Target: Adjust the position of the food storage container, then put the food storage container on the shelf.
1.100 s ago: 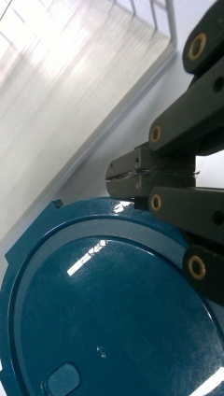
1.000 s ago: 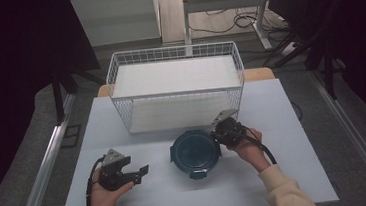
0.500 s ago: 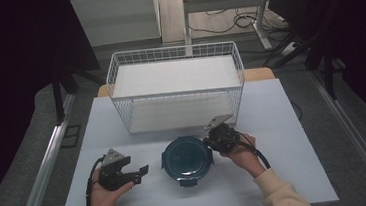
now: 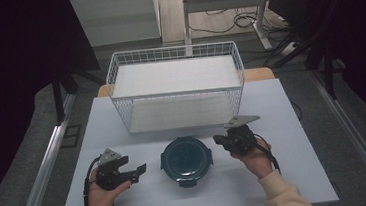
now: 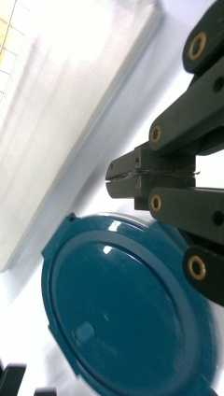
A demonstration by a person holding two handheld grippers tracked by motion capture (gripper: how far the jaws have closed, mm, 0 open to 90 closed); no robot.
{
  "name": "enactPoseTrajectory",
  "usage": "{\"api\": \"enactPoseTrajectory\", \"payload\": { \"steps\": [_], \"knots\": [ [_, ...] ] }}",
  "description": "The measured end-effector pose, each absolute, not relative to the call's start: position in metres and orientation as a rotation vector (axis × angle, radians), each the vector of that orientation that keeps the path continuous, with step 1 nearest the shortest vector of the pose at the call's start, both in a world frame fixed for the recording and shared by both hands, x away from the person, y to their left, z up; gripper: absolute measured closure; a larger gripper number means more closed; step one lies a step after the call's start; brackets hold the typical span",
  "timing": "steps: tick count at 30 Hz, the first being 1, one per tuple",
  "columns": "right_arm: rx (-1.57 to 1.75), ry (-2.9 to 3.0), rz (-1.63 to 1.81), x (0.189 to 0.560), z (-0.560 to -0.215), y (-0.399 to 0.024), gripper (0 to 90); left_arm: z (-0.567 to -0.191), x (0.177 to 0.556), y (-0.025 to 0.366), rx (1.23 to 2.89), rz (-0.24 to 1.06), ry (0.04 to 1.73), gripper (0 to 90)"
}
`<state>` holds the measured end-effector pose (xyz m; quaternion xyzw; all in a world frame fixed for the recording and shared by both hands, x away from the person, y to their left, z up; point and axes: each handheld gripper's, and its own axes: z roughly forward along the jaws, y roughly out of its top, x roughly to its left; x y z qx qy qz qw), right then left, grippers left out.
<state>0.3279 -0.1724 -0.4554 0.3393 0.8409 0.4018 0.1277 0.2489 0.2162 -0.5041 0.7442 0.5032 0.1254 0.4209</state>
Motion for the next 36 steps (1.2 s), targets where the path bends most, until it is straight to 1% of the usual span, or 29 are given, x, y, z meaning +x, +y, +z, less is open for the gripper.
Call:
{"api": "enactPoseTrajectory", "payload": {
  "steps": [1, 2, 4, 5, 6, 7, 10, 13, 19, 20, 21, 27, 30, 33, 36],
  "knots": [
    [0.991, 2.432, 1.181, 0.324, -0.455, -0.176, 86.3, -0.504, 0.249, 0.216, 1.865, 0.308, 1.261, 20.5],
    [0.994, 2.410, 1.199, 0.319, -0.455, -0.179, 78.9, -0.504, 0.249, 0.216, 1.863, 0.299, 1.265, 20.3],
    [1.029, 2.354, 1.231, 0.311, -0.456, -0.183, 59.5, -0.505, 0.249, 0.215, 1.862, 0.282, 1.270, 20.1],
    [1.057, 2.331, 1.237, 0.309, -0.457, -0.185, 52.1, -0.506, 0.249, 0.214, 1.863, 0.268, 1.270, 20.1],
    [1.057, 2.331, 1.237, 0.309, -0.457, -0.185, 52.1, -0.506, 0.249, 0.214, 1.863, 0.268, 1.270, 20.0],
    [1.097, 2.317, 1.252, 0.305, -0.460, -0.189, 42.7, -0.506, 0.249, 0.213, 1.862, 0.265, 1.270, 20.0],
    [1.153, 2.360, 1.293, 0.301, -0.466, -0.197, 31.0, -0.505, 0.248, 0.213, 1.860, 0.273, 1.271, 19.6],
    [1.183, 2.371, 1.303, 0.297, -0.469, -0.202, 27.6, -0.504, 0.248, 0.213, 1.858, 0.272, 1.273, 19.5],
    [1.213, 2.352, 1.305, 0.291, -0.474, -0.206, 24.2, -0.505, 0.248, 0.213, 1.862, 0.261, 1.271, 19.9],
    [1.214, 2.365, 1.285, 0.291, -0.476, -0.206, 24.0, -0.504, 0.249, 0.213, 1.847, 0.210, 1.267, 20.0],
    [1.213, 2.374, 1.277, 0.291, -0.477, -0.205, 23.7, -0.503, 0.248, 0.213, 1.843, 0.196, 1.262, 20.1],
    [1.224, 2.391, 1.242, 0.292, -0.480, -0.203, 21.5, -0.501, 0.247, 0.213, 1.845, 0.182, 1.260, 20.6],
    [1.234, 2.389, 1.250, 0.293, -0.479, -0.204, 21.2, -0.501, 0.245, 0.215, 1.838, 0.189, 1.265, 20.6],
    [1.249, 2.388, 1.254, 0.296, -0.477, -0.202, 20.7, -0.497, 0.242, 0.217, 1.838, 0.237, 1.281, 20.4],
    [1.273, 2.395, 1.267, 0.297, -0.478, -0.201, 20.5, -0.492, 0.240, 0.214, 1.838, 0.251, 1.261, 20.1]
  ]
}}
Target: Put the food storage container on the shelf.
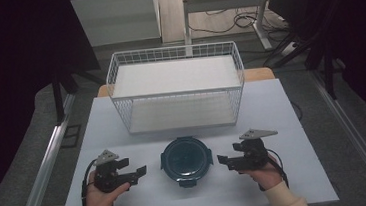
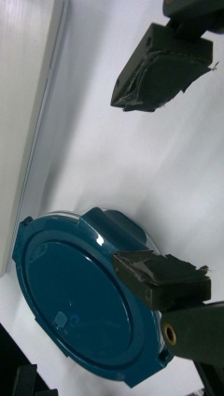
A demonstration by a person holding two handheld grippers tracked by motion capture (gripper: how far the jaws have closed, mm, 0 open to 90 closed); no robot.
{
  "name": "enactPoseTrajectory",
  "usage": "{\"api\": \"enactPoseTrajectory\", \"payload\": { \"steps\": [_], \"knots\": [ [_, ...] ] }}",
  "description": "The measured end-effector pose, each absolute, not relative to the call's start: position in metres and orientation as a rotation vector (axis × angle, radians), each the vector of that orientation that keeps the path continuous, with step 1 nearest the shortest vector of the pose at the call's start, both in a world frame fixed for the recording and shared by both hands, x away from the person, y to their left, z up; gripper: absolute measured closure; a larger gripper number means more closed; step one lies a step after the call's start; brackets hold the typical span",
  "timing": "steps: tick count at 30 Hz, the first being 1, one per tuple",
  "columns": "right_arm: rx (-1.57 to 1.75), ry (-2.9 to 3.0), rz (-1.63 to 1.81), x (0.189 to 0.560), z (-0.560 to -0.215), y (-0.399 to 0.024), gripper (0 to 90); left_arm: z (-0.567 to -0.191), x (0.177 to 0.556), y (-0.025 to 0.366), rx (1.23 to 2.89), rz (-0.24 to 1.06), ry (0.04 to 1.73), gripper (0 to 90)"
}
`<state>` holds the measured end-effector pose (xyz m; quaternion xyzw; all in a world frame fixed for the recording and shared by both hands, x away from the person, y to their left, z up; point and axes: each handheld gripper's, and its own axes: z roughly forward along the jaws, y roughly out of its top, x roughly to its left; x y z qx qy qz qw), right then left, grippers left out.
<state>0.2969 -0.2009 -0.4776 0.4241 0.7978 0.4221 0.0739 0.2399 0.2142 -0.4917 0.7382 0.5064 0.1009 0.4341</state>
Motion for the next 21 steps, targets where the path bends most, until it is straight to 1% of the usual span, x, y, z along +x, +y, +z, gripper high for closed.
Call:
{"api": "enactPoseTrajectory", "payload": {
  "steps": [2, 7, 12, 16, 17, 18, 19, 20, 21],
  "knots": [
    [1.280, 2.395, 1.272, 0.297, -0.478, -0.201, 20.3, -0.490, 0.240, 0.212, 1.846, 0.255, 1.253, 20.0],
    [1.335, 2.374, 1.340, 0.293, -0.472, -0.196, 20.0, -0.484, 0.240, 0.204, 1.840, 0.204, 1.265, 19.8],
    [1.327, 2.394, 1.368, 0.293, -0.464, -0.187, 19.2, -0.477, 0.248, 0.195, 1.836, 0.152, 1.275, 18.9],
    [1.353, 2.404, 1.367, 0.298, -0.465, -0.184, 17.4, -0.471, 0.255, 0.188, 1.838, 0.121, 1.268, 17.2],
    [1.362, 2.406, 1.366, 0.300, -0.466, -0.183, 17.0, -0.469, 0.263, 0.185, 1.820, 0.064, 1.288, 16.0],
    [1.378, 2.407, 1.372, 0.301, -0.467, -0.182, 16.6, -0.469, 0.263, 0.185, 1.820, 0.064, 1.288, 14.9],
    [1.392, 2.406, 1.386, 0.303, -0.468, -0.181, 16.2, -0.470, 0.270, 0.184, 1.796, -0.002, 1.307, 14.2],
    [1.404, 2.409, 1.394, 0.304, -0.469, -0.180, 15.9, -0.470, 0.270, 0.184, 1.796, -0.002, 1.307, 13.7],
    [1.419, 2.416, 1.404, 0.306, -0.470, -0.178, 15.6, -0.472, 0.276, 0.181, 1.783, -0.037, 1.325, 13.1]
  ]
}}
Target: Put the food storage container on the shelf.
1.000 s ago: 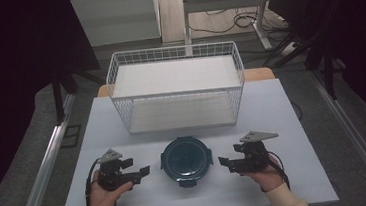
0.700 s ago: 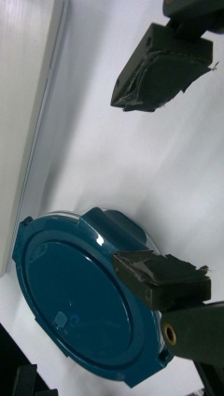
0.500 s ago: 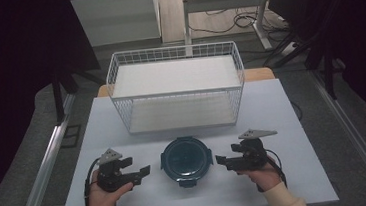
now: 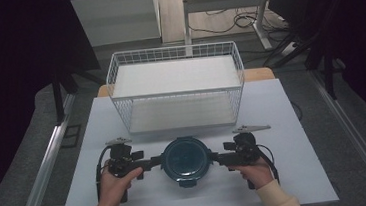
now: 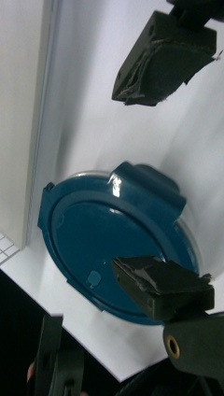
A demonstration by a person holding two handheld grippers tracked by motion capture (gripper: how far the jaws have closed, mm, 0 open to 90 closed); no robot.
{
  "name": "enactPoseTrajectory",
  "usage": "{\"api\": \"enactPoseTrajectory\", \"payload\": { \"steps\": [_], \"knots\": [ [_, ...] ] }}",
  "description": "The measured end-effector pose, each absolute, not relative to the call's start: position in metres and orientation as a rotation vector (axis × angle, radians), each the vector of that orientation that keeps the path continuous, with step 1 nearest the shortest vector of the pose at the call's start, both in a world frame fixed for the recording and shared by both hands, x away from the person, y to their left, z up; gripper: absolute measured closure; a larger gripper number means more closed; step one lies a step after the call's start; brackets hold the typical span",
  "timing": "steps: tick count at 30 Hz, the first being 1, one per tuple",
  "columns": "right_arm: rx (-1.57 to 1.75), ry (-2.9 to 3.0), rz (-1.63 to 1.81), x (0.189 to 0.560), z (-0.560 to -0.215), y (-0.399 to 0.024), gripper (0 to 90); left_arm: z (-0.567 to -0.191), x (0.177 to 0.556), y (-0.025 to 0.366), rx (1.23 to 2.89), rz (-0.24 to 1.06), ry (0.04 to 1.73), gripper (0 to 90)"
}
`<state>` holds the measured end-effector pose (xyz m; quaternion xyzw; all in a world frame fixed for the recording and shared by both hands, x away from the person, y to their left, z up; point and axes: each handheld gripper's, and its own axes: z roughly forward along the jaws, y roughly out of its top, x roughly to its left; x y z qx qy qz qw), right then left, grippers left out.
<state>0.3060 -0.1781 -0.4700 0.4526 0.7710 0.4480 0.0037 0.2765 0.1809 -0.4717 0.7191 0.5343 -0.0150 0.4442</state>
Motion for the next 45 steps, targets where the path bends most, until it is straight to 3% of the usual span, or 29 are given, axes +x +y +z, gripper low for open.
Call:
{"api": "enactPoseTrajectory", "payload": {
  "steps": [10, 21, 29, 35, 45],
  "knots": [
    [1.511, 2.469, 1.423, 0.314, -0.485, -0.164, 12.5, -0.498, 0.284, 0.177, 1.756, -0.201, 1.339, 12.0],
    [1.578, 2.518, 1.411, 0.313, -0.499, -0.152, 10.3, -0.510, 0.289, 0.168, 1.736, -0.248, 1.331, 10.9],
    [1.635, 2.523, 1.429, 0.314, -0.508, -0.145, 11.0, -0.522, 0.297, 0.159, 1.716, -0.365, 1.297, 11.0],
    [1.672, 2.519, 1.479, 0.313, -0.511, -0.142, 14.3, -0.525, 0.297, 0.150, 1.731, -0.407, 1.256, 16.0],
    [1.803, 2.480, 1.495, 0.313, -0.513, -0.145, 19.5, -0.526, 0.296, 0.153, 1.661, -0.420, 1.330, 24.5]
  ]
}}
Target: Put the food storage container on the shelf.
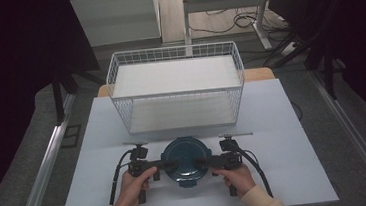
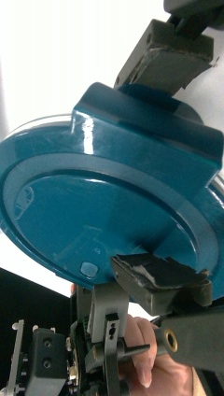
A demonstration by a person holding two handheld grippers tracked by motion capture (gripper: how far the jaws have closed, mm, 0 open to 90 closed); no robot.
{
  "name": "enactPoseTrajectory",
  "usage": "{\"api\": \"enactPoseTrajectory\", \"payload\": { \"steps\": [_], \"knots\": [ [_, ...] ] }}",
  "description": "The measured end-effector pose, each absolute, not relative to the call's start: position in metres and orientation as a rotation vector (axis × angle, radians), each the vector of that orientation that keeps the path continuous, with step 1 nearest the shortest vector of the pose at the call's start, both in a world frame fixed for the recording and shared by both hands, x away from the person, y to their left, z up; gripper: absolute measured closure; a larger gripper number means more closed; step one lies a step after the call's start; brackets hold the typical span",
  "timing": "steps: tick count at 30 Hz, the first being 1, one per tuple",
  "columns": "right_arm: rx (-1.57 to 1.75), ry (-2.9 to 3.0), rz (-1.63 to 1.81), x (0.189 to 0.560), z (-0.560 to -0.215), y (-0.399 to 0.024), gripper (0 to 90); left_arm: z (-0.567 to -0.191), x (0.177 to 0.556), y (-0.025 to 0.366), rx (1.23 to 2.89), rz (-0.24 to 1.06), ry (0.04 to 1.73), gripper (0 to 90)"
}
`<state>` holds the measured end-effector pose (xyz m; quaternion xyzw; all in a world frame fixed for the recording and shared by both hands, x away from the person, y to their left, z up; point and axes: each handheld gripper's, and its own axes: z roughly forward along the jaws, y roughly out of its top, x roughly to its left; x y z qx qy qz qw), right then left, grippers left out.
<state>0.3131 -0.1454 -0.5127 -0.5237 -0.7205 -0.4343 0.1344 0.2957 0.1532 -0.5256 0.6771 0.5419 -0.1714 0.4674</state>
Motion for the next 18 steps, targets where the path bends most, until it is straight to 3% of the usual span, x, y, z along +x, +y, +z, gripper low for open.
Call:
{"api": "enactPoseTrajectory", "payload": {
  "steps": [18],
  "knots": [
    [-1.512, -2.017, -1.318, 0.306, -0.506, -0.160, 35.4, -0.511, 0.281, 0.153, 1.658, -0.338, 1.341, 32.5]
  ]
}}
